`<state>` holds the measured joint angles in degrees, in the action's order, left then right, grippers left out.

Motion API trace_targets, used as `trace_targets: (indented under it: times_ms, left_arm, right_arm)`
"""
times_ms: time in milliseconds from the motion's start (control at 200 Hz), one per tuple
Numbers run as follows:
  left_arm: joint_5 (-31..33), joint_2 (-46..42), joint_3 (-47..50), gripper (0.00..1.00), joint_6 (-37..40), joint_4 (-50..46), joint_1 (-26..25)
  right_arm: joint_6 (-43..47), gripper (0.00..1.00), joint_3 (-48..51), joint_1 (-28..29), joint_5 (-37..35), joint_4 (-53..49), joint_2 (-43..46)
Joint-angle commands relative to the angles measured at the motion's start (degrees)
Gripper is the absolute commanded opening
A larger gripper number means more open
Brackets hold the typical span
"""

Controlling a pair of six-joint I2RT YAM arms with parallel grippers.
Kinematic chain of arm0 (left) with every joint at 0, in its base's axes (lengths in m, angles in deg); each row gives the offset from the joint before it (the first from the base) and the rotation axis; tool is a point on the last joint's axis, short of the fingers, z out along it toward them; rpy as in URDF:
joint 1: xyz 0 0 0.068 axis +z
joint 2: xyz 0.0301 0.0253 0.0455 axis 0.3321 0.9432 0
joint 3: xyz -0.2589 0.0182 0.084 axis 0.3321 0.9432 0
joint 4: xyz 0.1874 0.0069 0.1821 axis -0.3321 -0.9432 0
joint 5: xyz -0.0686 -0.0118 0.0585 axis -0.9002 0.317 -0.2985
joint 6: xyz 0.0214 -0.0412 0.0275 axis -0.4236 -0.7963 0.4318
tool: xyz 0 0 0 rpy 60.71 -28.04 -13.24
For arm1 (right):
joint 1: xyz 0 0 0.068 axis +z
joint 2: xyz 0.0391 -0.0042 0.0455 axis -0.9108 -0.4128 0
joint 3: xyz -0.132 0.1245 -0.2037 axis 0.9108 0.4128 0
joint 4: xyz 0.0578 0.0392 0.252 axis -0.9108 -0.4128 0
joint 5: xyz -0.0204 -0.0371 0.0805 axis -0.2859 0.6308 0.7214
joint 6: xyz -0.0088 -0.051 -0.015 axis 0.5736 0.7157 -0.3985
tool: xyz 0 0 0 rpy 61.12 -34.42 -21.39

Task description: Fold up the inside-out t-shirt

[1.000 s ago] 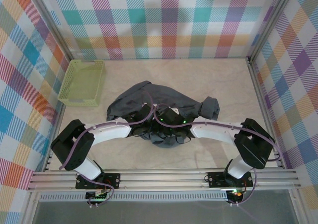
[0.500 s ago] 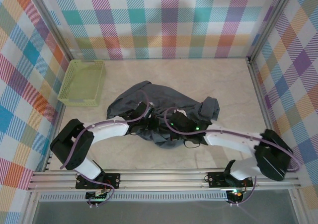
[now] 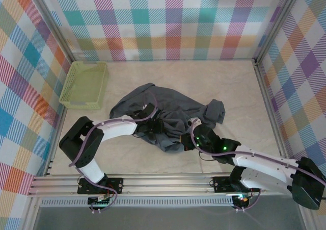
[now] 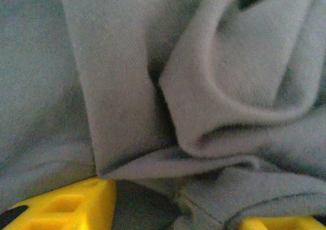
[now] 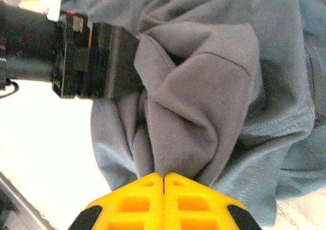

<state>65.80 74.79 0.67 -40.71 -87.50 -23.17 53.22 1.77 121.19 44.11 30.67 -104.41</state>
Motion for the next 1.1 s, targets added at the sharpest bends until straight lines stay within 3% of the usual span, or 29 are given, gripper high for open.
trace_targets:
  times_ms: [0, 215, 340, 495, 665, 930, 975, 1095]
  left_arm:
    - [3.5, -9.0, 1.8, 0.58, 5.1, -1.7, -4.5]
    - [6.3, -17.0, 4.1, 0.57, 10.9, -0.1, -12.2]
    - [1.7, -17.1, 6.9, 0.52, 12.6, 5.1, -12.9]
    - [1.0, -15.8, 7.2, 0.5, 13.1, 7.2, -13.0]
    - [1.0, -14.5, 6.6, 0.64, 14.2, 9.0, -13.1]
    - [0.3, -7.9, 2.7, 0.6, 14.6, 11.1, -13.3]
    - [0.5, -7.3, 2.2, 0.58, 14.5, 11.4, -13.7]
    - [2.6, -7.5, 1.8, 0.34, 13.3, 11.6, -13.8]
  right_arm:
    - [2.5, 0.0, 0.0, 0.1, 1.1, 4.5, 1.1]
    - [3.0, 0.0, -2.7, 0.1, 2.1, 3.2, -2.1]
    - [2.7, 0.0, -3.4, 0.1, 5.2, 5.9, -0.9]
    - [2.8, 0.0, -3.9, 0.2, 6.8, 6.2, 0.1]
    - [3.5, 0.0, -4.2, 0.1, 7.2, 5.1, 0.5]
    - [3.1, 0.0, -5.1, 0.1, 7.3, 4.9, -0.4]
    - [2.6, 0.0, -5.5, 0.1, 5.9, 4.0, -0.5]
    - [1.1, 0.0, -7.3, 0.0, 0.4, -1.3, -2.1]
